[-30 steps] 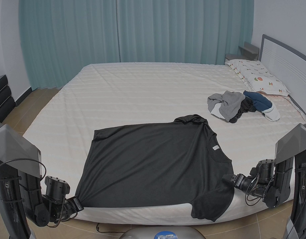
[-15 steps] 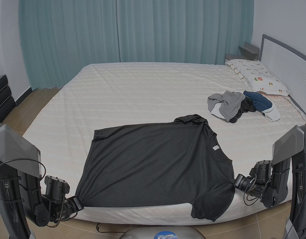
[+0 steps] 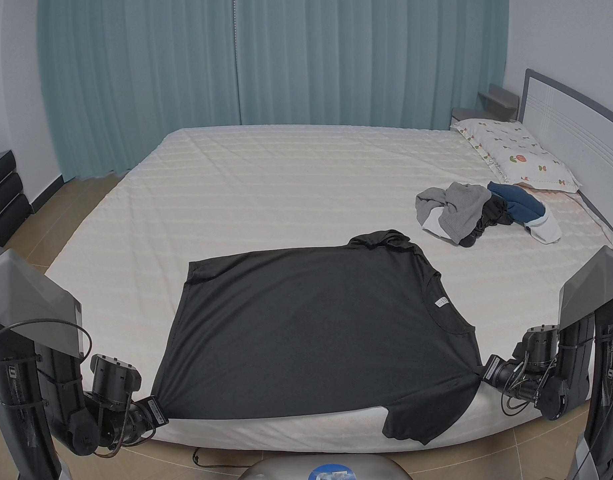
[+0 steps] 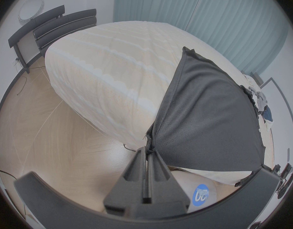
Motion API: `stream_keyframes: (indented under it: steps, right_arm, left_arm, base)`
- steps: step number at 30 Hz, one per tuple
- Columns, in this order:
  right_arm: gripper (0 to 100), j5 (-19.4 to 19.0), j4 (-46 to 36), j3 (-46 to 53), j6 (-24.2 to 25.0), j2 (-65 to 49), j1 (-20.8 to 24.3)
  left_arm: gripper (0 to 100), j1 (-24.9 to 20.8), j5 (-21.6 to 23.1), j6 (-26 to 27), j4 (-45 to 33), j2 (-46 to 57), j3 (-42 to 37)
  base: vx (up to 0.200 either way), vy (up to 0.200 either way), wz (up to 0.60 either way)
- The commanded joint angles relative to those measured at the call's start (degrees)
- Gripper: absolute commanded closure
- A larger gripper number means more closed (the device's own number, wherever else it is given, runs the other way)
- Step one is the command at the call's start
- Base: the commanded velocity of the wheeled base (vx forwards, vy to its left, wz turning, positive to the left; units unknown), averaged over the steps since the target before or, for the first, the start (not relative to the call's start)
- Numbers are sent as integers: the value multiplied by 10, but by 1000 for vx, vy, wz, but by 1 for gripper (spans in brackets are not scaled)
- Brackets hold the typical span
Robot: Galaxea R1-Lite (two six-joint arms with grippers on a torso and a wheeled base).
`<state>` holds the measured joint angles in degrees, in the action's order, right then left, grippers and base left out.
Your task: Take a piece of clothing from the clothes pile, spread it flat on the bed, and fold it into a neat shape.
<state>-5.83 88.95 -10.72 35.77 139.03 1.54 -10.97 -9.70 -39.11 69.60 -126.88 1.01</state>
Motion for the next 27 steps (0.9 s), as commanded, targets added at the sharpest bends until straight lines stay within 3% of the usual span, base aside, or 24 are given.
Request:
stream_keyframes:
  steps: [1, 12, 20, 27]
  right_arm:
    - [100, -1, 7, 3, -3, -4, -7]
    - [100, -1, 8, 4, -3, -10, -6]
    - [100, -7, 8, -26, 6, -34, -6]
    - [100, -7, 6, -85, -10, -24, 3]
  left_arm:
    - [100, -11, -1, 0, -17, 7, -10]
    - [100, -14, -2, 1, -24, 23, -10]
    - [100, 1, 0, -11, 54, 36, -3]
    - [100, 7, 0, -42, 71, 30, 14]
  base:
    - [0, 0, 0]
    - [0, 0, 0]
    - [0, 0, 0]
    - [0, 0, 0]
